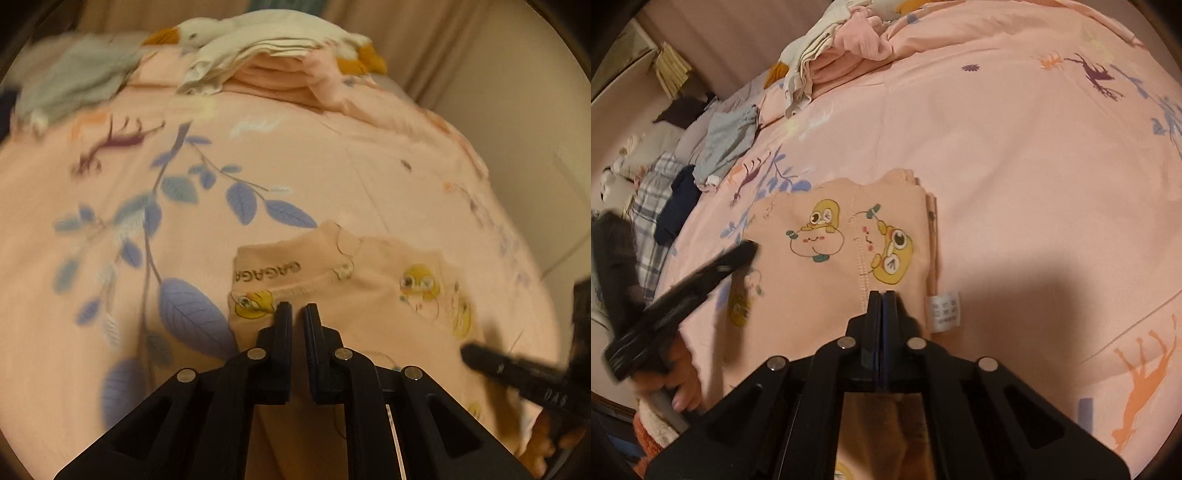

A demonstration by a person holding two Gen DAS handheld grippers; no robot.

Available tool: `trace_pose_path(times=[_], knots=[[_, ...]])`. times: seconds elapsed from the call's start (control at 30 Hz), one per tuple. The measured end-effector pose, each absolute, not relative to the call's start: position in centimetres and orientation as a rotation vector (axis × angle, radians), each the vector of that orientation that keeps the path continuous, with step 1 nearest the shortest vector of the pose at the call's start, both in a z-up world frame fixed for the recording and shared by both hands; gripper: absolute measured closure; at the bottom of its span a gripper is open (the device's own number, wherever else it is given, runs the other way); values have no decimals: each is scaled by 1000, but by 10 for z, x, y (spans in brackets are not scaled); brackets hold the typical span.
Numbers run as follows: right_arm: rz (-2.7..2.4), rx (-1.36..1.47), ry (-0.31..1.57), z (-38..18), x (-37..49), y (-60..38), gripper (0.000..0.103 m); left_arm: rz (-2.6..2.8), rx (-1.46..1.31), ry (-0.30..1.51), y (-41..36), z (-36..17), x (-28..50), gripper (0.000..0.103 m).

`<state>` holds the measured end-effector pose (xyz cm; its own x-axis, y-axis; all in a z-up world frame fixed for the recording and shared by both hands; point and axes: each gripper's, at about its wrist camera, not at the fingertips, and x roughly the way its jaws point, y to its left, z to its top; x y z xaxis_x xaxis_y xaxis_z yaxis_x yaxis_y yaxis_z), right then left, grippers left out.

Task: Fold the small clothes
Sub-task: 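Grasp the folded top's edge with the right tool and straighten it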

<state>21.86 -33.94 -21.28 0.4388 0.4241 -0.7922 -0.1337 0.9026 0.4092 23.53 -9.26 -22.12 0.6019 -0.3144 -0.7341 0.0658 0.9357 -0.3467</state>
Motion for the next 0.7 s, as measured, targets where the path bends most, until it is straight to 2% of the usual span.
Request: trace_pose_path(times=[0.13,0.23,0.27,0.3,0.43,0.53,0.6,0.7], knots=[[320,297,1074,-213,216,-343,103,-216,-327,918,-80,-217,231,98],[286,280,1062,-207,208,-340,103,-149,-315,917,-76,-204,220,97],[287,288,1051,-203,203,-340,102,-130,-315,917,-73,-196,214,96],[310,306,1031,-196,194,-341,93,-129,-320,912,-73,-191,210,96],[450,333,957,-180,162,-338,93,-358,-318,874,-93,-167,168,96],[471,324,1011,-195,151,-330,94,-423,-261,910,-112,-184,141,96],[411,296,1077,-211,151,-328,103,-411,-247,980,-116,-205,133,96],[404,301,1096,-215,147,-334,103,-413,-350,1012,-103,-226,123,96]])
